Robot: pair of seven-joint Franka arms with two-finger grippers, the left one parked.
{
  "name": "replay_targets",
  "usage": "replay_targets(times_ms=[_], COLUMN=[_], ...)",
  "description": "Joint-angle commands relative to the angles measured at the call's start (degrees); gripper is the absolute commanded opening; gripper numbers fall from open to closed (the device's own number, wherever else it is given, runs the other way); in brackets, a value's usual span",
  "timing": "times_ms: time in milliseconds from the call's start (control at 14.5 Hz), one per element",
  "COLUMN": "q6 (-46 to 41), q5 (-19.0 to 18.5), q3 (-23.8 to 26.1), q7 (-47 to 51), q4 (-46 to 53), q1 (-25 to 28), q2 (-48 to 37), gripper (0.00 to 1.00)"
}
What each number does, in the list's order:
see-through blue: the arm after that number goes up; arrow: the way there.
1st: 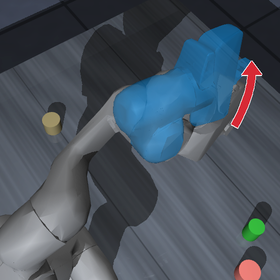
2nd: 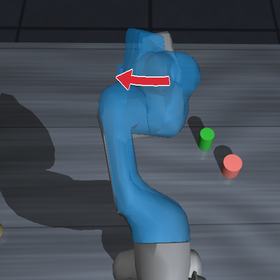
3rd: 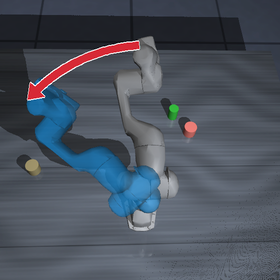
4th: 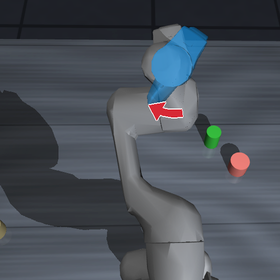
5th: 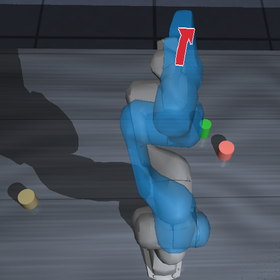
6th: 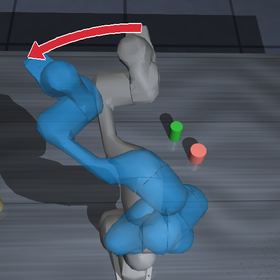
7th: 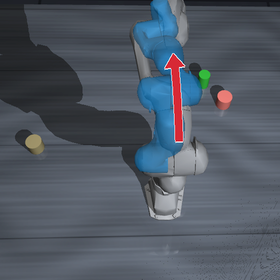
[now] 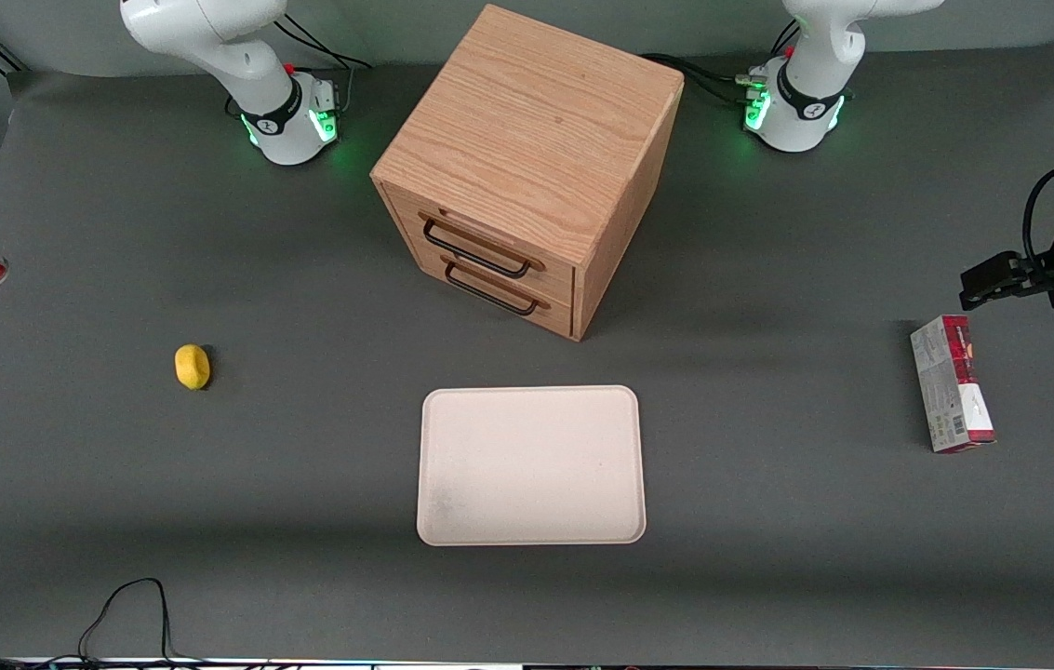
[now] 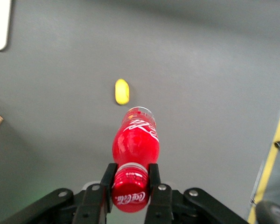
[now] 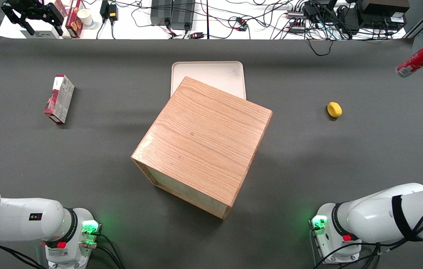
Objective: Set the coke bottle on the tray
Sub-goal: 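Carry the hanging bottle with the right gripper over the cream tray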
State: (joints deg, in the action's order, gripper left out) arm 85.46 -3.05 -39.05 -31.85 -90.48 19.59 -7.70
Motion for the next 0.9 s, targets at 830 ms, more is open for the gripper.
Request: replay_targets(times_ms=[830], q6=[-0.6], q5=[5.6], q3=[27.7], q7=[32.0], q4=[42.7], q1=[8.0], q2=[40.6], gripper=[0.0])
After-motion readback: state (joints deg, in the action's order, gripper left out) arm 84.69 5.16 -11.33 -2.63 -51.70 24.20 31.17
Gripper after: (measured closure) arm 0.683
